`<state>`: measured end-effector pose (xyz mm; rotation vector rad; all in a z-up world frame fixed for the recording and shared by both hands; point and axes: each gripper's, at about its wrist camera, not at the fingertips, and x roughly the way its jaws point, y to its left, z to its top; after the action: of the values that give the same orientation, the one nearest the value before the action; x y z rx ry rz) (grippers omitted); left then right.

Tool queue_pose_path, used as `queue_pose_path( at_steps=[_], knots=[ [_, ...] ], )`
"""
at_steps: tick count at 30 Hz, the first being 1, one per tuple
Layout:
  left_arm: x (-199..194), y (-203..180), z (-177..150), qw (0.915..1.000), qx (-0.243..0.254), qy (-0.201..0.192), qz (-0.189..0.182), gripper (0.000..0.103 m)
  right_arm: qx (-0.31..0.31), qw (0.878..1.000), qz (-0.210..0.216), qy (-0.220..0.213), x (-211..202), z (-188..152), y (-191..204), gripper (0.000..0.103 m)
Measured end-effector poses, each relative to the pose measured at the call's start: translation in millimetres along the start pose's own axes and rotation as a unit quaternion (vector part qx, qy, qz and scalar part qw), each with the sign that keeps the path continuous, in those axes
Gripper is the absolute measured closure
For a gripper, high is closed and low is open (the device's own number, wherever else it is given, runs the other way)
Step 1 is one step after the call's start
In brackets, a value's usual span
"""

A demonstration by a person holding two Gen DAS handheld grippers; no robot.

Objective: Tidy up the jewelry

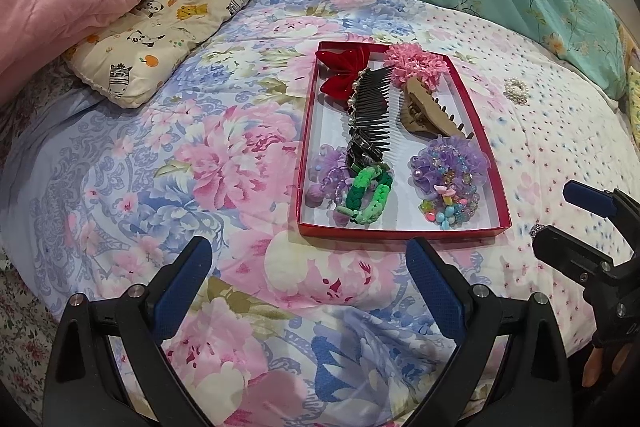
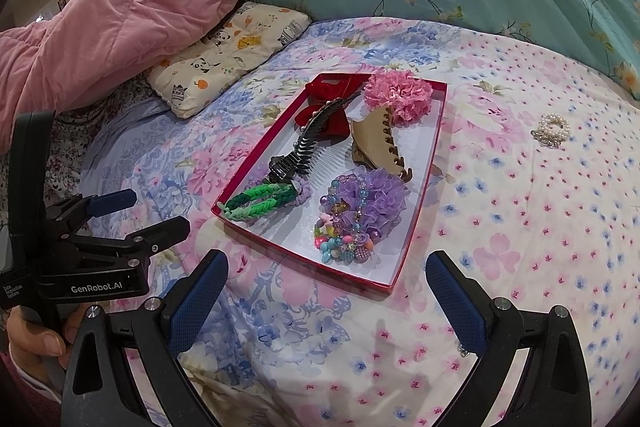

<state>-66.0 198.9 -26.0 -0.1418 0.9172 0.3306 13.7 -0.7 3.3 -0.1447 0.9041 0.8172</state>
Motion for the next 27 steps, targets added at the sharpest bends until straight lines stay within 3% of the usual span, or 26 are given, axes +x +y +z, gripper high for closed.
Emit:
queue_pose_path(
  at_steps=[27],
  knots=[
    [5.3, -5.8, 4.0, 1.0000, 0.006, 0.004, -0.004, 0.005, 0.009, 1.000, -0.003, -0.002, -0.5, 1.3, -4.5, 0.003]
  ],
)
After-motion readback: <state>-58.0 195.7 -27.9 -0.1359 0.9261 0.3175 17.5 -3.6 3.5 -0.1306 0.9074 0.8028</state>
